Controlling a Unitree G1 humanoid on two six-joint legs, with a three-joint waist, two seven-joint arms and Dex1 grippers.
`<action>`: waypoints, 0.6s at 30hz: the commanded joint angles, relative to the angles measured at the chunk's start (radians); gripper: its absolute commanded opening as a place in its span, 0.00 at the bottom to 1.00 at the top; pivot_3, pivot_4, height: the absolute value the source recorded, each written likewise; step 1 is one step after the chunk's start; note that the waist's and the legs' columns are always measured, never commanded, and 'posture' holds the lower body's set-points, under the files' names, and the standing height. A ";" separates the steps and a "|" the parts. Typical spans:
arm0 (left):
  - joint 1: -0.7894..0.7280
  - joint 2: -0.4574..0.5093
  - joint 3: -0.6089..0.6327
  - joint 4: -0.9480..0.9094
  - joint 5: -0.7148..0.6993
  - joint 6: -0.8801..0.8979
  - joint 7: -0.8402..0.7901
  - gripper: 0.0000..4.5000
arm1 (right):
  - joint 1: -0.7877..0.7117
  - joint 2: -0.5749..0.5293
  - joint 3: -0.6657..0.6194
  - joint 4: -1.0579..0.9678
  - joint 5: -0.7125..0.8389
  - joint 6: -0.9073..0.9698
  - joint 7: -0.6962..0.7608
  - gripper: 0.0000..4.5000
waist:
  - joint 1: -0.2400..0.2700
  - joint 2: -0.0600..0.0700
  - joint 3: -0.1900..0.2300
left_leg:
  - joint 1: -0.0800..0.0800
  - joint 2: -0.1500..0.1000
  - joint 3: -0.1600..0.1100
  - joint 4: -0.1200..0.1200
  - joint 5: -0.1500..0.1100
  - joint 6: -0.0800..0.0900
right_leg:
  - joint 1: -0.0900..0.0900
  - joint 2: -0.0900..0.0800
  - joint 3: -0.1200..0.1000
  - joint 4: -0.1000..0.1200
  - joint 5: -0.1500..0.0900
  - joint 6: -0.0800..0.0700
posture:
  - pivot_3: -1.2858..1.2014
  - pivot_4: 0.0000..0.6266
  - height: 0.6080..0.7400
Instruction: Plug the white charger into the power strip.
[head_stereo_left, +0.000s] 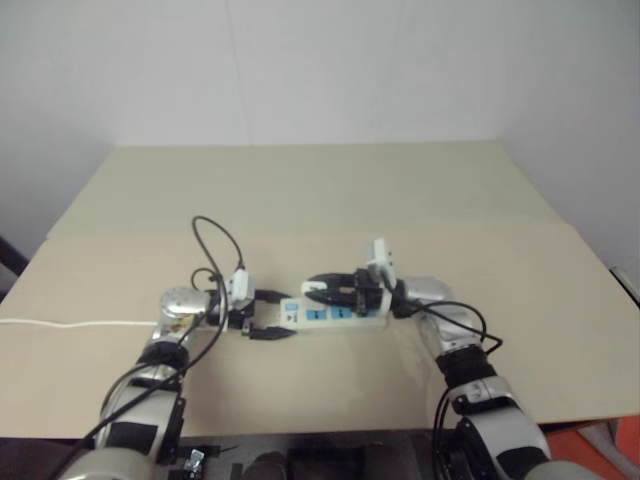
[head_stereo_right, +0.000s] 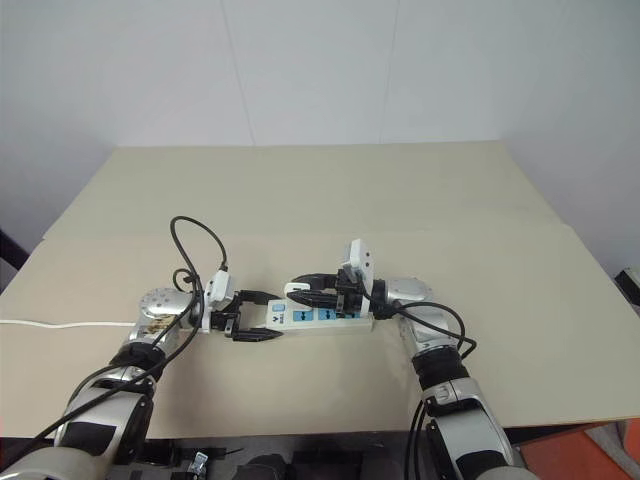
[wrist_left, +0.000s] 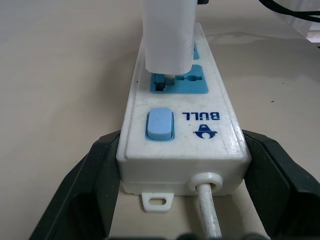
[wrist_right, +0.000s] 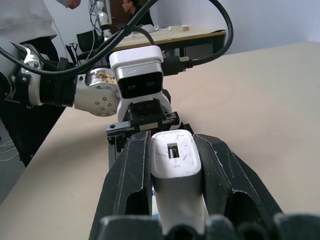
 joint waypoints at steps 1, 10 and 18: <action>0.012 0.010 -0.032 0.019 0.054 0.002 0.006 0.72 | -0.025 -0.001 0.004 0.016 -0.006 -0.040 0.013 0.25 | 0.000 0.000 0.000 | 0.000 0.000 0.000 0.000 0.000 0.000 | 0.000 0.000 0.000 0.000 0.000 0.000 | 0.52 0.24 1.00; 0.019 0.017 -0.027 0.015 0.049 -0.002 0.009 0.72 | -0.021 -0.006 0.017 0.078 -0.026 -0.092 0.051 0.25 | -0.001 0.000 0.000 | 0.001 0.000 0.000 0.000 0.000 0.000 | 0.001 0.000 0.000 0.000 0.000 0.000 | 0.52 0.24 1.00; 0.019 0.017 -0.030 0.012 0.049 -0.005 0.003 0.72 | -0.068 0.004 0.023 0.169 -0.038 -0.139 0.086 0.25 | -0.001 0.000 0.000 | 0.002 0.000 0.000 -0.001 0.000 0.000 | 0.001 0.000 0.001 0.000 0.000 0.000 | 0.52 0.24 1.00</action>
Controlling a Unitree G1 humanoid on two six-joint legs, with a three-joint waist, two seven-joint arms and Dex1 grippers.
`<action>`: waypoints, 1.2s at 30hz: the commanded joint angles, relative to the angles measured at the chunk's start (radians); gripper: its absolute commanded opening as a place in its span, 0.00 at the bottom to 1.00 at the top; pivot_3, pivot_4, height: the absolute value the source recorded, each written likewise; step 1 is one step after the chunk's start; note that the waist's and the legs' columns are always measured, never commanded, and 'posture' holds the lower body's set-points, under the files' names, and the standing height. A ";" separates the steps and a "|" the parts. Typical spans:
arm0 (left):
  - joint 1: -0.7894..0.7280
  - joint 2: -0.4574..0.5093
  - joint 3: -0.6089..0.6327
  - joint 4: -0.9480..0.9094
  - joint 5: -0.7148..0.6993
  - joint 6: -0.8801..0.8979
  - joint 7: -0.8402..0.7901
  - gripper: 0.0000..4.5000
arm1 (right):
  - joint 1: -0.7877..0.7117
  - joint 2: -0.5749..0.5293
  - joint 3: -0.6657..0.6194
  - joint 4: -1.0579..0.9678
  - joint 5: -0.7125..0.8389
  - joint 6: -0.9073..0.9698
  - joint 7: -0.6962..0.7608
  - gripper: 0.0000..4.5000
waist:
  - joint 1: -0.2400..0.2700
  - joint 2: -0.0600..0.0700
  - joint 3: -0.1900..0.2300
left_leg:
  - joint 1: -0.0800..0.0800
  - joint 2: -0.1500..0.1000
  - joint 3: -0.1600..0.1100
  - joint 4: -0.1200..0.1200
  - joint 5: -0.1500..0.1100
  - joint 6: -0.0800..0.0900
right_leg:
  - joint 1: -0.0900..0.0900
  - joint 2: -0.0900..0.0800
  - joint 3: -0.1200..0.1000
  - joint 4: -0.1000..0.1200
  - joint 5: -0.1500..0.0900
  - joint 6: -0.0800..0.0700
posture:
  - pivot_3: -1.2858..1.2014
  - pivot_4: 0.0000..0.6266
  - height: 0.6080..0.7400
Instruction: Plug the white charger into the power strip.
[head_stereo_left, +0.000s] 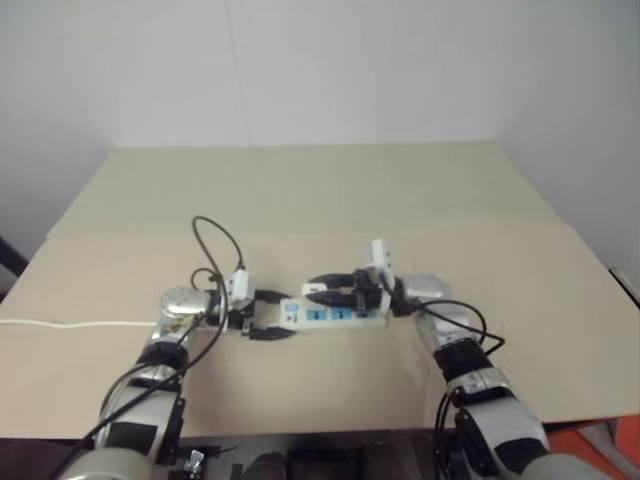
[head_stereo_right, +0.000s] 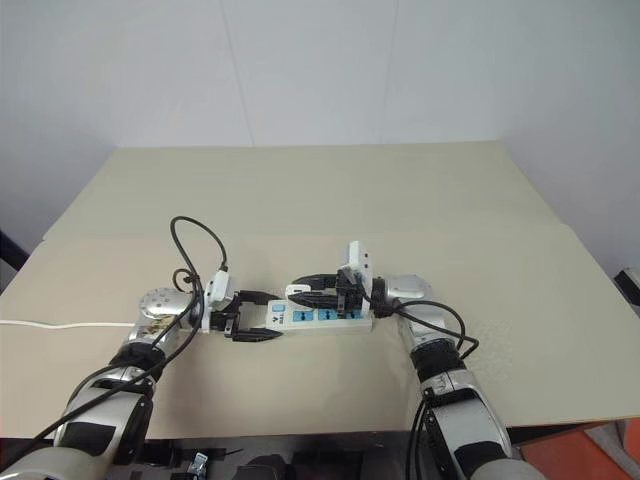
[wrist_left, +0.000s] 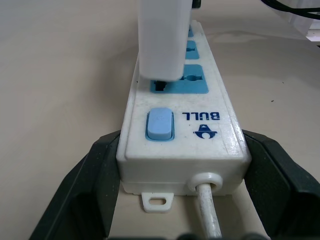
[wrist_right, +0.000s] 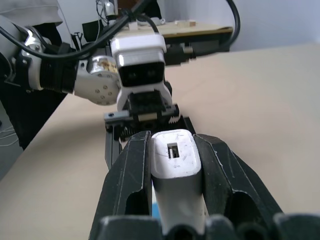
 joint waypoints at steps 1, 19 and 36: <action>0.018 0.014 -0.028 0.013 0.049 -0.002 0.004 0.72 | -0.028 0.006 0.011 0.035 -0.014 -0.026 0.030 0.25 | 0.000 0.000 0.000 | 0.000 0.000 0.000 0.000 0.000 0.000 | 0.000 0.000 0.000 0.000 0.000 0.000 | 0.52 0.24 1.00; 0.008 0.012 -0.031 0.012 0.053 -0.003 0.003 0.72 | -0.088 0.023 0.017 0.262 -0.060 -0.041 0.037 0.25 | -0.006 0.001 -0.002 | 0.005 0.000 0.000 -0.002 0.000 0.000 | 0.002 0.000 0.002 -0.002 0.000 0.000 | 0.52 0.24 1.00; 0.017 0.014 -0.031 0.006 0.062 -0.001 -0.004 0.72 | -0.076 0.030 0.081 0.381 -0.136 -0.132 0.085 0.25 | -0.019 0.008 -0.013 | 0.007 0.000 -0.002 -0.002 0.000 0.000 | 0.004 0.000 0.002 -0.002 0.000 0.000 | 0.52 0.24 1.00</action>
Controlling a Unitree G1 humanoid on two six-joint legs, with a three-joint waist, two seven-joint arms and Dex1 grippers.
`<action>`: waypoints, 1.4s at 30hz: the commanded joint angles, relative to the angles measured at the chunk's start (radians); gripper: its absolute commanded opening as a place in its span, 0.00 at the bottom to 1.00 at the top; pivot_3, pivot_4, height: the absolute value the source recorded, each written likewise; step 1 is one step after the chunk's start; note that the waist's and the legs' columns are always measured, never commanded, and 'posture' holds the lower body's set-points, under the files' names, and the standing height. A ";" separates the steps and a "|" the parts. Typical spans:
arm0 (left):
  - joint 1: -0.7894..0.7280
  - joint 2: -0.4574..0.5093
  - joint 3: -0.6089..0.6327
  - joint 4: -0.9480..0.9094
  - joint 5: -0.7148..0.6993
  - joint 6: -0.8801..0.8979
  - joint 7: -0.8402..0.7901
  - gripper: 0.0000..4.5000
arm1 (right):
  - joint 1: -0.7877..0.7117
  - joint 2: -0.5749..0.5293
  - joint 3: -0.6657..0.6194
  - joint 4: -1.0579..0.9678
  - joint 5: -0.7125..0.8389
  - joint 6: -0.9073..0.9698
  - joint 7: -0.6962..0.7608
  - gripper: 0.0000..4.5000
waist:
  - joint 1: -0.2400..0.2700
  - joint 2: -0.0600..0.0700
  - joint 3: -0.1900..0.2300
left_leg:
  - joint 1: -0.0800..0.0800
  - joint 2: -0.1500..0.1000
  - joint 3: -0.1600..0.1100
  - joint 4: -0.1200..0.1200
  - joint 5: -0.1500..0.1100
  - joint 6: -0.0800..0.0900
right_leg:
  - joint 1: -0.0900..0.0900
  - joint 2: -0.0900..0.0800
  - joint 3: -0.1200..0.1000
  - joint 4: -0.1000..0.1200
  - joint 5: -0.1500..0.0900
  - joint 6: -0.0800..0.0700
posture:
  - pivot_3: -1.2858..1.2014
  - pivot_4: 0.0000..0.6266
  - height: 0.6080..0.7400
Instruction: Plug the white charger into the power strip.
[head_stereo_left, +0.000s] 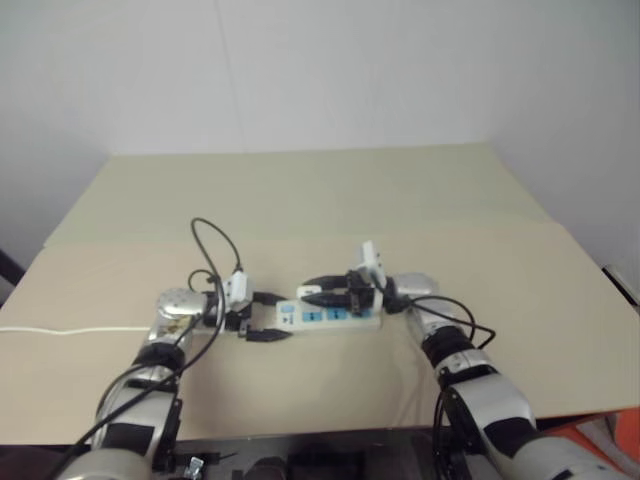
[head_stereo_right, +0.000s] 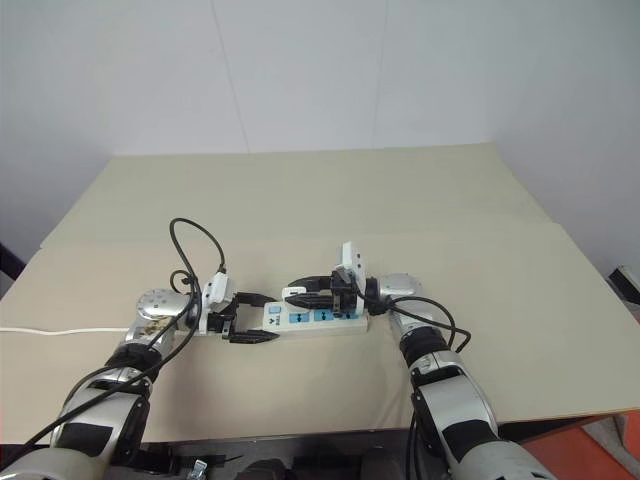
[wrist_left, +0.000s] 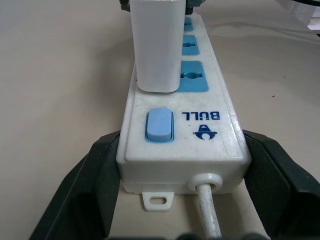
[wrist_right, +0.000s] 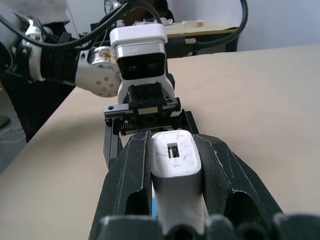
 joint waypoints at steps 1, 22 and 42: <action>0.010 -0.003 -0.031 0.002 0.036 -0.008 -0.012 0.72 | 0.028 -0.011 0.071 0.092 -0.105 0.050 0.014 0.25 | -0.001 0.001 -0.001 | 0.000 0.000 0.000 0.000 0.000 0.000 | 0.000 0.000 0.000 0.000 0.000 0.000 | 0.52 0.24 1.00; 0.025 -0.015 -0.028 0.009 0.041 -0.025 0.011 0.72 | -0.010 -0.009 0.067 0.147 -0.140 0.132 -0.027 0.25 | -0.004 0.004 -0.004 | 0.014 0.000 -0.001 -0.004 0.000 0.001 | 0.012 0.000 0.002 -0.002 -0.001 0.001 | 0.52 0.24 1.00; 0.020 -0.020 -0.032 0.019 0.052 -0.034 0.025 0.72 | 0.019 -0.030 0.010 0.083 -0.101 0.090 0.007 0.99 | 0.001 0.004 -0.004 | 0.013 0.000 -0.001 -0.005 -0.001 0.001 | 0.012 -0.001 0.003 -0.004 -0.002 0.002 | 0.52 0.24 1.00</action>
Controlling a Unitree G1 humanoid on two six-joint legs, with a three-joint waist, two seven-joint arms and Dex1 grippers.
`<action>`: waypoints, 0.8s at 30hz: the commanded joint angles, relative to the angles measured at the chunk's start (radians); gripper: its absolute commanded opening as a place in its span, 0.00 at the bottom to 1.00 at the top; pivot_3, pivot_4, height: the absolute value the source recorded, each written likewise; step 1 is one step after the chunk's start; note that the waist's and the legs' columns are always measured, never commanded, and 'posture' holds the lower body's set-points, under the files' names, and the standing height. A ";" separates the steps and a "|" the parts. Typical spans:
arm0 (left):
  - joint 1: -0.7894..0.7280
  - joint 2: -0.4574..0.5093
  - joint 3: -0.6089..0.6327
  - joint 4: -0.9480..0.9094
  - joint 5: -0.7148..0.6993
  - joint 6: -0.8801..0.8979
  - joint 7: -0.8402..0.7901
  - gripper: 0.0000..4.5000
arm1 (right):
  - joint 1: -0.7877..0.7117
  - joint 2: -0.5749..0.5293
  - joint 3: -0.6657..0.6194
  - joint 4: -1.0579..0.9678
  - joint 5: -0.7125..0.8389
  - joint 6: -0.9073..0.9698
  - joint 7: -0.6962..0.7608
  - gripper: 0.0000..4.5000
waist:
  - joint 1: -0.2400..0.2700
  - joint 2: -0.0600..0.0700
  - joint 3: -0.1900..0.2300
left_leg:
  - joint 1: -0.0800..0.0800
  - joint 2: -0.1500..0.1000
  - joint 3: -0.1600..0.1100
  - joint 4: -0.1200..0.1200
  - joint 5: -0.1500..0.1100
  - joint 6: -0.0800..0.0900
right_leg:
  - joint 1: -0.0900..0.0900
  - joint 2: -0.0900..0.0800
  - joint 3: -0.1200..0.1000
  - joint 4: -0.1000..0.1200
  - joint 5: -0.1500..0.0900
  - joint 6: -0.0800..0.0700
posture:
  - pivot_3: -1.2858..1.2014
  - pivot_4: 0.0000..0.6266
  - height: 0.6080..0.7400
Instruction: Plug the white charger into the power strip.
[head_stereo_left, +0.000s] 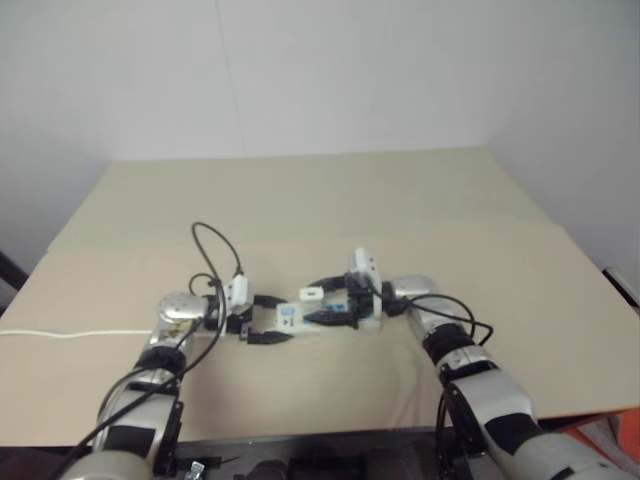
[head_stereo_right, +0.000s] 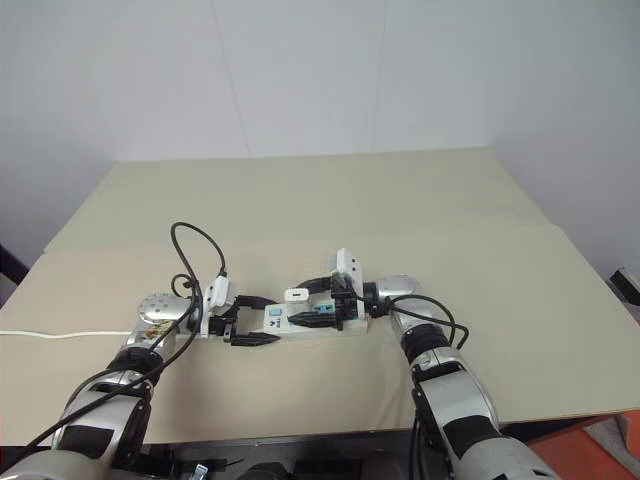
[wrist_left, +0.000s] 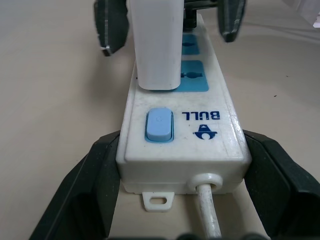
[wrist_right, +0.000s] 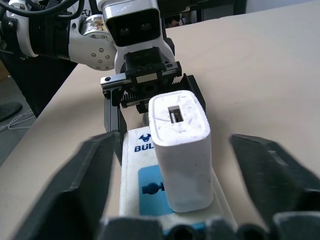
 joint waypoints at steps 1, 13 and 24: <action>0.007 -0.010 -0.036 0.007 0.045 -0.015 0.004 0.72 | 0.037 -0.023 0.005 0.026 -0.032 -0.003 0.004 0.99 | 0.001 0.000 0.000 | 0.000 0.000 0.000 0.000 0.000 0.000 | 0.000 0.000 0.000 0.000 0.000 0.000 | 0.52 0.24 1.00; 0.004 -0.012 -0.035 0.013 0.046 -0.013 0.002 0.72 | 0.068 -0.072 -0.029 -0.237 0.014 -0.010 -0.044 0.99 | 0.007 0.000 0.003 | -0.004 0.000 0.000 0.000 0.000 0.000 | -0.003 -0.001 0.000 -0.001 0.000 0.000 | 0.52 0.24 1.00; -0.015 -0.020 -0.039 0.026 0.051 0.003 0.005 0.72 | 0.061 -0.067 0.002 -0.375 0.018 0.114 -0.048 0.99 | 0.018 0.000 0.004 | -0.009 -0.001 0.001 0.000 0.000 0.000 | -0.007 -0.001 -0.001 -0.001 0.000 0.001 | 0.52 0.24 1.00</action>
